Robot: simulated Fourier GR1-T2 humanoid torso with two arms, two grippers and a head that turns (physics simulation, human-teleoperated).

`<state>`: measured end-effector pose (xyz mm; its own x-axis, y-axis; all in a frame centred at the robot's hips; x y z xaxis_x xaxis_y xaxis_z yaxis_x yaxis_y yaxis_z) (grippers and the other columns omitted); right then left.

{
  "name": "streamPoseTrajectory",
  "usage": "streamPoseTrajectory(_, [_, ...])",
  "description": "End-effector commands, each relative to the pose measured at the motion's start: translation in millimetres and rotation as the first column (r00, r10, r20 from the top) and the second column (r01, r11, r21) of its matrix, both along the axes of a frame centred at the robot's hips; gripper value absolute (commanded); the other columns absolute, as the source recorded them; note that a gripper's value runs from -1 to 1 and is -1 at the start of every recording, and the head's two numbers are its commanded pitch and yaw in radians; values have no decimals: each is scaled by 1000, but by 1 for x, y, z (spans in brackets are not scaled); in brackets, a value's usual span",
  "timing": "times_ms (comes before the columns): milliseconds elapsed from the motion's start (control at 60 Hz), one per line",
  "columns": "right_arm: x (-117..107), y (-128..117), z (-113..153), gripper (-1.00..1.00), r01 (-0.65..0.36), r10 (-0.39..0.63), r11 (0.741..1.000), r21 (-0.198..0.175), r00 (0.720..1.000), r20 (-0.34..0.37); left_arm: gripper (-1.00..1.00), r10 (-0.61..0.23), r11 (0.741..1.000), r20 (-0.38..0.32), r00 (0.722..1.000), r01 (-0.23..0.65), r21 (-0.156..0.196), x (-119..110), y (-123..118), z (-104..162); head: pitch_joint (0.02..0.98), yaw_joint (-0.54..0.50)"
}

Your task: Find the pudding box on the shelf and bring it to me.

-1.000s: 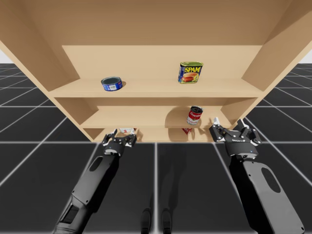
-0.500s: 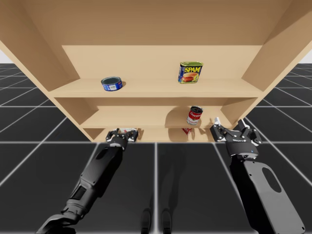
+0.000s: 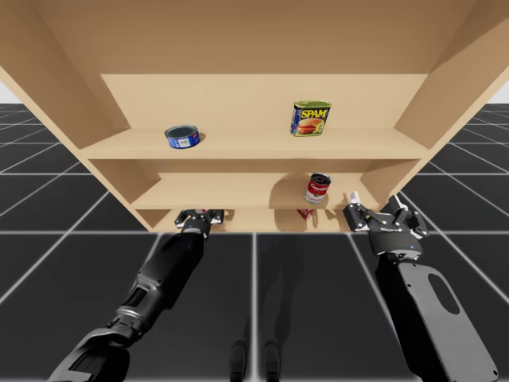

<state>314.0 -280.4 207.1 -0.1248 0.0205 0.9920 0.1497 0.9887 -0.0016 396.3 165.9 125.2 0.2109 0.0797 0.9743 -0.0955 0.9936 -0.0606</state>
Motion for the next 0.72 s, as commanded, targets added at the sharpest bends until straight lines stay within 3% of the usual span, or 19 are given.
streamPoseTrajectory(17, [0, -1, -1, -1000, 1, -1, 1000, 0, 1000, -2, 1000, -80, 997, 12, 997, 80, 10, -8, -2, 2, 691, 275])
streamPoseTrajectory(300, [1, -3, -1, -1000, 3, -3, 1000, 1, 1000, -4, 992, -124, 992, -4, 992, 124, 21, -48, 2, 20, 680, 276])
streamPoseTrajectory(517, [1, -3, -2, -1000, 3, -3, 1000, 0, 1000, -5, 1000, -169, 985, -23, 985, 170, 30, -89, 23, 24, 673, 270])
streamPoseTrajectory(717, [1, -3, -2, -1000, 4, -4, 1000, -5, 1000, -6, 1000, -194, 981, -11, 981, 194, 10, -122, 30, 32, 669, 275])
